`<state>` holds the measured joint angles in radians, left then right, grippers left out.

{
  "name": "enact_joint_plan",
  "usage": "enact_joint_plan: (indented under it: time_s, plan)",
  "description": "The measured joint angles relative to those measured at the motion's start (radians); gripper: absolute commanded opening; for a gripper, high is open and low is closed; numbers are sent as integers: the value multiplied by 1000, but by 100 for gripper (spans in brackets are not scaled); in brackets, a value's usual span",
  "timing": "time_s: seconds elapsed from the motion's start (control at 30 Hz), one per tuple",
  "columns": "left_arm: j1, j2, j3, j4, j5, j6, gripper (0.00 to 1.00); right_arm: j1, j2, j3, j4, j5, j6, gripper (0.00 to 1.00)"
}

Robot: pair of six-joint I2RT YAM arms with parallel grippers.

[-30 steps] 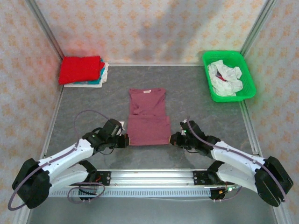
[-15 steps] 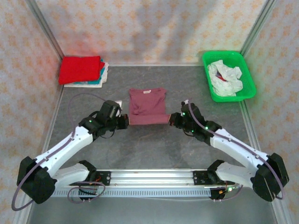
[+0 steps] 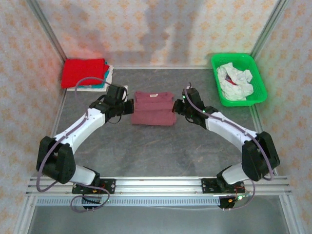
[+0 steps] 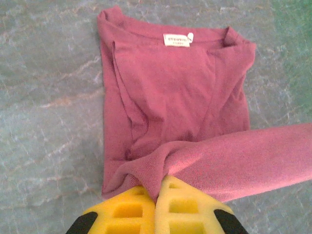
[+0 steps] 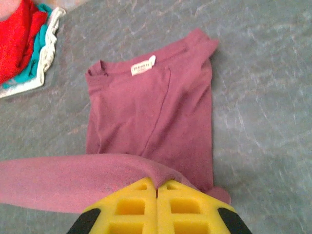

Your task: Fold and stack the t-shirts

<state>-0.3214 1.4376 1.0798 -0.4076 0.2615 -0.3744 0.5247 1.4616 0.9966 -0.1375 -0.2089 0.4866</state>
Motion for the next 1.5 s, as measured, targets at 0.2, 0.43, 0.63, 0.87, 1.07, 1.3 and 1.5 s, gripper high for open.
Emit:
enact_joint_plan:
  time_s: [0.2, 0.43, 0.63, 0.87, 1.07, 1.3, 1.5]
  plan:
    - [35, 51, 66, 10, 29, 10, 0, -30, 64, 72, -3, -12, -26, 0]
    - [36, 54, 80, 11, 41, 19, 0, -39, 64, 102, -15, -15, -50, 0]
    - [49, 100, 133, 14, 42, 36, 0, -53, 100, 138, -19, -18, -62, 0]
    - [73, 267, 290, 14, 44, 59, 0, -95, 247, 269, -24, -40, -82, 15]
    - [125, 556, 623, -16, 22, 87, 57, -146, 526, 633, -111, -47, -130, 48]
    - [188, 786, 884, -61, 3, 95, 65, -184, 624, 762, -192, -52, -148, 49]
    - [156, 592, 505, 34, 65, 76, 50, -107, 412, 417, -120, -129, -125, 32]
